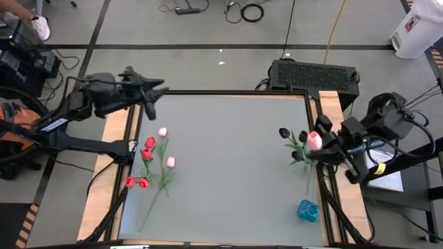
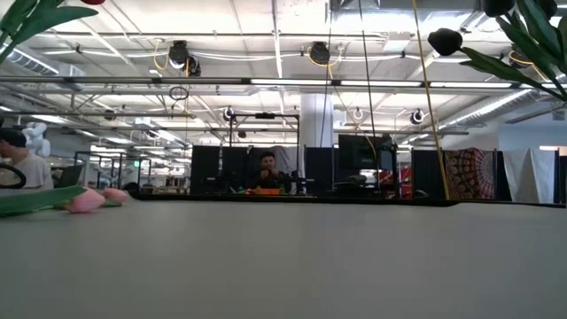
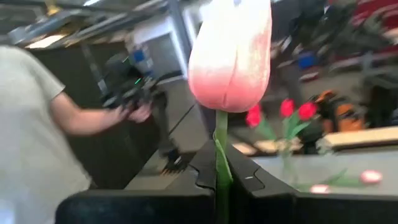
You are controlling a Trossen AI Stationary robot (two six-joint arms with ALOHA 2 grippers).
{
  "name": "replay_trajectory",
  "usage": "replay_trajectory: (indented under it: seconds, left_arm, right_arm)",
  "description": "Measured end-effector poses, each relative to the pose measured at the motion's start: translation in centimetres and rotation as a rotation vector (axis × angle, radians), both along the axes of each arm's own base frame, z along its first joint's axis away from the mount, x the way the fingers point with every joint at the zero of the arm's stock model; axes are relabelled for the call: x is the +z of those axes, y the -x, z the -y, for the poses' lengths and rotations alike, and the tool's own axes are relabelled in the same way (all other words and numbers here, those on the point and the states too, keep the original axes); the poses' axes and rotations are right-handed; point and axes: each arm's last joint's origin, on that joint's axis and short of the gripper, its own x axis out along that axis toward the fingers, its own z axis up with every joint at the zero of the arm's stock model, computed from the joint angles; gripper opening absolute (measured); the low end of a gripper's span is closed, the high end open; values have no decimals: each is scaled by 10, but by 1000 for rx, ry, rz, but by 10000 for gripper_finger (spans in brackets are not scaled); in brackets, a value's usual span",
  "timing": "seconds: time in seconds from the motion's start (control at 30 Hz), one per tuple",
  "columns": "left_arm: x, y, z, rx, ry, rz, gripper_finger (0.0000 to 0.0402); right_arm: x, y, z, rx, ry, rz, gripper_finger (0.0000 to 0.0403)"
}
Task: Sort flowers into vase by color
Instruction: Put the top pink tulip into the blue vase
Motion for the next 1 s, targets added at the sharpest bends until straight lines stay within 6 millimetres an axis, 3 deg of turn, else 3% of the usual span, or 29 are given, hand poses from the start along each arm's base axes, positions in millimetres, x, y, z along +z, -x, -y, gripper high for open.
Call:
replay_trajectory:
  seconds: [0.2,0.47,0.63,0.77,1.0]
  left_arm:
    - [5,13,3,21,-14,39,153]
    - [4,9,2,22,-4,33,153]
    - [3,7,2,20,129,105,153]
    - [2,4,1,27,118,90,153]
    - [2,4,1,21,82,69,153]
  right_arm:
    - [-6,18,6,169,35,-56,0]
    - [-7,26,10,271,143,-19,0]
    - [-8,23,7,270,168,-18,0]
    - [-12,16,-1,272,165,-53,0]
    - [-36,1,-18,275,167,-96,0]
